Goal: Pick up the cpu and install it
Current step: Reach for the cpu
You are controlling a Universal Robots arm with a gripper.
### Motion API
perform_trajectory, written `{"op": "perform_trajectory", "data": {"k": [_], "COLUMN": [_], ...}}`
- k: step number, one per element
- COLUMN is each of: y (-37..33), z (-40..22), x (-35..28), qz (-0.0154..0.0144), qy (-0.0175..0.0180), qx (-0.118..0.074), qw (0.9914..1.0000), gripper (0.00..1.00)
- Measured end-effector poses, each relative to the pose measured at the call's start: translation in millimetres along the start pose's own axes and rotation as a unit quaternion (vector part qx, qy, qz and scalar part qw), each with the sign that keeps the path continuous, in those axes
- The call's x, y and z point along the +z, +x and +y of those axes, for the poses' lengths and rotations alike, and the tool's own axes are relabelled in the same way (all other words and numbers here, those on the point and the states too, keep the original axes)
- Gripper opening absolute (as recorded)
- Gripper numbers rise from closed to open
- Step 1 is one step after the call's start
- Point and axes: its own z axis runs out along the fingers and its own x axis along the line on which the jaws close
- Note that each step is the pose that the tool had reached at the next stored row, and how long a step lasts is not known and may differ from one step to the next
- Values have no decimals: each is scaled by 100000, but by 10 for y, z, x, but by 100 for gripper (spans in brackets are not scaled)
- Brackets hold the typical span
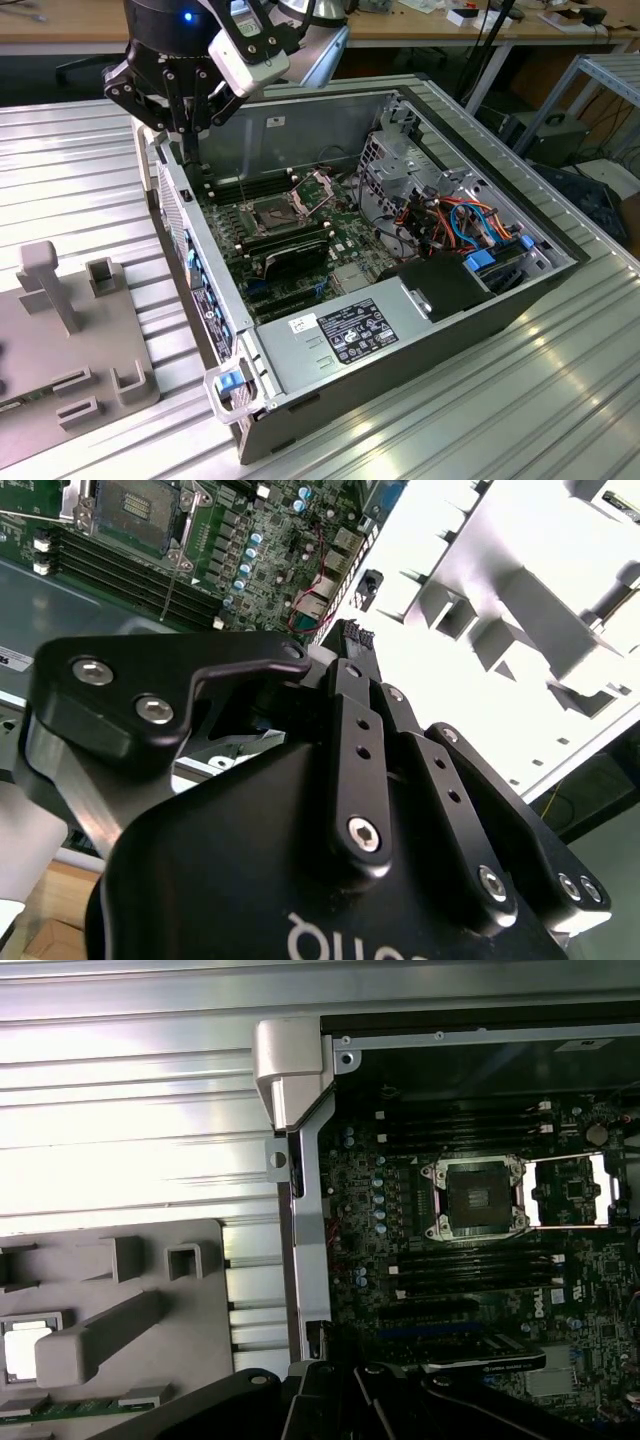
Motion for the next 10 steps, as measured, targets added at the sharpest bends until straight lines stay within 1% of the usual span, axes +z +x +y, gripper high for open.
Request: {"op": "perform_trajectory", "data": {"k": [7, 10], "y": [54, 90], "z": [-4, -7], "x": [-1, -3], "qz": [1, 2], "qy": [-1, 1], "qx": [-8, -11], "qw": [100000, 100000], "gripper": [11, 11]}}
